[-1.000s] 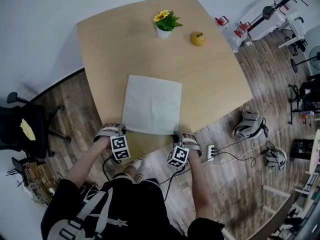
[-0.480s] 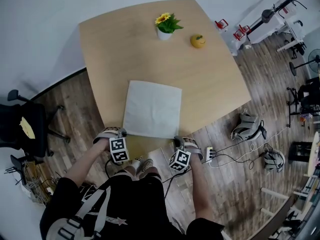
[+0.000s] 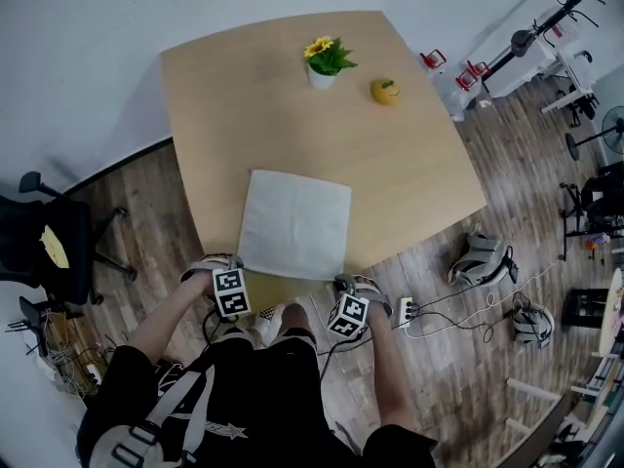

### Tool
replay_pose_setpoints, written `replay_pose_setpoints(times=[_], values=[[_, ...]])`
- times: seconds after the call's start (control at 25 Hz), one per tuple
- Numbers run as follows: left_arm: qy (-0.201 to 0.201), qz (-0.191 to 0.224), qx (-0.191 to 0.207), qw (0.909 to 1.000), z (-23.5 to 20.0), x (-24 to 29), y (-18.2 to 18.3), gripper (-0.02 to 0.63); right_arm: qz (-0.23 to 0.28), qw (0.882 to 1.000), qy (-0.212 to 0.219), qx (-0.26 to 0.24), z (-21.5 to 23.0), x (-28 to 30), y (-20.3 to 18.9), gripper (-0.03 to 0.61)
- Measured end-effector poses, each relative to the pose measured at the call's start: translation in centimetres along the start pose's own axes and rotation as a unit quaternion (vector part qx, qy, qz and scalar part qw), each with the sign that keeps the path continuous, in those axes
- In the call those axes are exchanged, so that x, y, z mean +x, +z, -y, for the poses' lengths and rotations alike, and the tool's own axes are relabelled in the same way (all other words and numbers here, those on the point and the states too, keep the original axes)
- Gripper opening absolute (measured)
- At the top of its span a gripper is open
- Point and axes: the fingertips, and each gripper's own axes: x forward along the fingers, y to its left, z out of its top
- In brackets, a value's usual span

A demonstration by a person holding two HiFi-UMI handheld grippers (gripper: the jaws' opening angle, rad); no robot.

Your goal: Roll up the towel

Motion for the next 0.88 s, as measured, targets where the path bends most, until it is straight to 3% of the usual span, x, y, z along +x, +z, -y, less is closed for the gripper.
replay_pose_setpoints(times=[0.32,0.56,0.8,0.88], values=[[-0.008,-0.02,-0.032,0.9993,-1.4,0.2,0.3,0.038,0.019,0.999,0.033,0.033,1.4,-0.1,0.1,0.031],[-0.009,-0.034,-0.04,0.9986,-2.1,0.9,0.5,0.04,0.028,0.998,0.04,0.041,2.3,0.3,0.0,0.043],[0.001,-0.038,-0.077,0.9963,-2.9,1.4,0.5,0.051,0.038,0.996,0.039,0.065,2.9,0.4,-0.1,0.068],[0.011,-0.044,-0.091,0.9948,-3.5,1.5,0.2,0.115,0.041,0.996,0.033,0.074,3.3,0.5,-0.1,0.089]])
